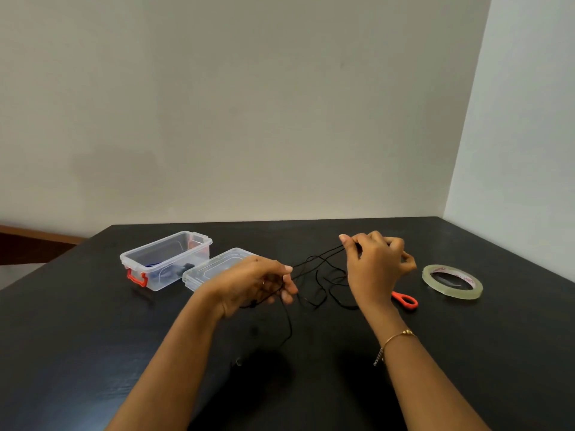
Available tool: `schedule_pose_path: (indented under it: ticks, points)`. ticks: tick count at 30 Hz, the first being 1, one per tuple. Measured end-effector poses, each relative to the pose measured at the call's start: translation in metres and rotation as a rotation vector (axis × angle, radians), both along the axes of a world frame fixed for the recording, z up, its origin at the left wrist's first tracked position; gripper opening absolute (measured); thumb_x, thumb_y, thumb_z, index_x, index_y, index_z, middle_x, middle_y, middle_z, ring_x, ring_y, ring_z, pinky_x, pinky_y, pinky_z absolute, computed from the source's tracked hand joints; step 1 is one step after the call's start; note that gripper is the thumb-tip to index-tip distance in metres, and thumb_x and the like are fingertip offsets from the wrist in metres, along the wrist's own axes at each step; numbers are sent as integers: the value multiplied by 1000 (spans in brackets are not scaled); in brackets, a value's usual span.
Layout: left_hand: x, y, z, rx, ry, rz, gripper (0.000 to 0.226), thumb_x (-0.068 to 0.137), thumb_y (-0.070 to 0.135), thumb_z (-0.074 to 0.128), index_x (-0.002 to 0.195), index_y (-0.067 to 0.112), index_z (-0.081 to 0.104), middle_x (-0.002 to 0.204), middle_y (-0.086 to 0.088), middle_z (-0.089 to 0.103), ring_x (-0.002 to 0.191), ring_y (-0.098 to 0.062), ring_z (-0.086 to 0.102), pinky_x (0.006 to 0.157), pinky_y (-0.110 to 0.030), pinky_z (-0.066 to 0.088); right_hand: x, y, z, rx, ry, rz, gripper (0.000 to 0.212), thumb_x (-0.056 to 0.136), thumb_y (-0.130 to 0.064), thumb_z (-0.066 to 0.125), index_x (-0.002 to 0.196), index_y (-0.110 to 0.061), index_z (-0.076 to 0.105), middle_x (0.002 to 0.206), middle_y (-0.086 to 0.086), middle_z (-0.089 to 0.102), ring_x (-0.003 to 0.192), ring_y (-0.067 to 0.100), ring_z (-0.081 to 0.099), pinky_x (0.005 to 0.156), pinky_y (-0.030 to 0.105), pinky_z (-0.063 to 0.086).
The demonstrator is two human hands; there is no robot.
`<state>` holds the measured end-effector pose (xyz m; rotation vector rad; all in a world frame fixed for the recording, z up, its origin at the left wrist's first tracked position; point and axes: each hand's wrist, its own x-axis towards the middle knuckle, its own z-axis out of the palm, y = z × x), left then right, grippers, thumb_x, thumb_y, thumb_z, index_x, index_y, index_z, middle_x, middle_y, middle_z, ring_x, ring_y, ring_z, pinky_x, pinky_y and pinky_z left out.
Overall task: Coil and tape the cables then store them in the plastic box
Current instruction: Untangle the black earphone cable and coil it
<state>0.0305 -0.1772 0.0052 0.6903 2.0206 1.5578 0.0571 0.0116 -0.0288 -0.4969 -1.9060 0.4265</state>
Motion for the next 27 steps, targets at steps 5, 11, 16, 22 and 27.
schedule_pose_path:
  ticks: [5, 11, 16, 22, 27]
  points:
    - [0, 4, 1, -210, 294, 213, 24, 87, 24, 59, 67, 12, 64, 75, 0, 68, 77, -13, 59, 71, -23, 44, -1, -3, 1, -20, 19, -24, 23, 81, -32, 67, 68, -13, 67, 67, 1, 63, 86, 29, 53, 81, 51, 34]
    - [1, 19, -12, -316, 919, 387, 20, 89, 25, 58, 94, 9, 69, 93, -2, 67, 83, -12, 57, 74, -22, 43, 0, 8, 3, -34, 64, -78, 23, 84, -32, 64, 73, -11, 67, 71, 4, 63, 87, 30, 53, 82, 51, 34]
    - [6, 10, -4, 158, 189, -4, 18, 89, -5, 48, 88, 4, 63, 85, -4, 71, 71, -13, 69, 56, -16, 53, 1, 14, 2, -148, 2, -71, 29, 88, -36, 56, 79, -11, 68, 77, 6, 63, 93, 28, 49, 88, 47, 28]
    - [2, 6, -8, 334, 31, -142, 14, 78, 4, 64, 80, 11, 52, 76, -1, 70, 63, -11, 65, 51, -15, 46, 2, 16, 4, -234, -16, -22, 33, 91, -40, 50, 85, -12, 67, 85, 5, 62, 99, 25, 45, 90, 44, 27]
    - [-7, 4, -14, 408, -85, -122, 21, 76, -4, 56, 70, 11, 43, 69, -3, 57, 74, -22, 69, 62, -27, 57, 2, 12, 4, -191, -19, -22, 33, 91, -40, 51, 85, -12, 68, 84, 5, 62, 99, 25, 45, 89, 44, 27]
